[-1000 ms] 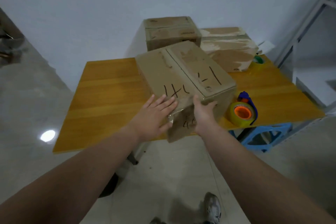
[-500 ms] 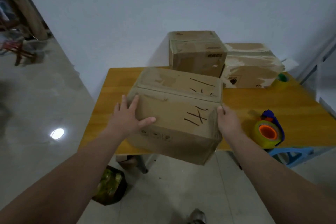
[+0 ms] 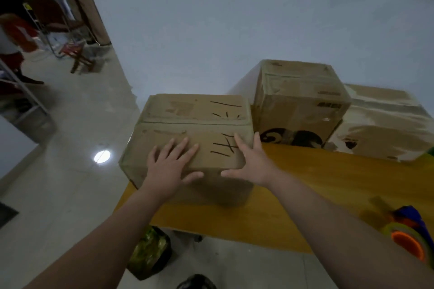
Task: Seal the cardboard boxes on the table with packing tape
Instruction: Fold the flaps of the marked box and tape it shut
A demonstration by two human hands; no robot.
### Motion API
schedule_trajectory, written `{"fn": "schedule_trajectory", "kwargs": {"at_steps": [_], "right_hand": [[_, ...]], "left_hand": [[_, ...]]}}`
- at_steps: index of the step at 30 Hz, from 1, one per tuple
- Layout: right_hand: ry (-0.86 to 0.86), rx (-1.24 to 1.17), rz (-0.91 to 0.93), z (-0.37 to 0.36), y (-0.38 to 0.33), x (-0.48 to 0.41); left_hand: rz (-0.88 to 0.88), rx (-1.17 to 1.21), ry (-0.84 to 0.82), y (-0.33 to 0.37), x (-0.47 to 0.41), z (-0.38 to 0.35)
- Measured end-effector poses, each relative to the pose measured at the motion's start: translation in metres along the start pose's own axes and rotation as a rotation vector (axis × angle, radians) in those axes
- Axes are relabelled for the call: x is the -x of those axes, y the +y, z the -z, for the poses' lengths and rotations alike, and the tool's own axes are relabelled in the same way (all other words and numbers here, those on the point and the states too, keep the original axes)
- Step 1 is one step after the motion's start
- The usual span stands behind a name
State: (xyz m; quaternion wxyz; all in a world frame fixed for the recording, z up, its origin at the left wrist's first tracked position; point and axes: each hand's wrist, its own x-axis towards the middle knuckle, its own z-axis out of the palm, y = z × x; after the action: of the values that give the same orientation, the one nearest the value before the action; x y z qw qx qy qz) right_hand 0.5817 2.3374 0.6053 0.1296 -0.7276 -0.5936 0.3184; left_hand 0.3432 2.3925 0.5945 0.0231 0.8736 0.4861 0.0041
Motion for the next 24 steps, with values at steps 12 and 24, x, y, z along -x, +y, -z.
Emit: {"fn": "schedule_trajectory", "kwargs": {"at_steps": [12,24], "right_hand": [[0.409,0.323,-0.109,0.045,-0.013,-0.114],[0.446,0.418,-0.122,0.079,-0.012,-0.145]], "left_hand": [[-0.157,0.084,-0.069,-0.035,-0.196,0.018],[-0.205,-0.03,0.004,-0.018,-0.248,0.02]]}}
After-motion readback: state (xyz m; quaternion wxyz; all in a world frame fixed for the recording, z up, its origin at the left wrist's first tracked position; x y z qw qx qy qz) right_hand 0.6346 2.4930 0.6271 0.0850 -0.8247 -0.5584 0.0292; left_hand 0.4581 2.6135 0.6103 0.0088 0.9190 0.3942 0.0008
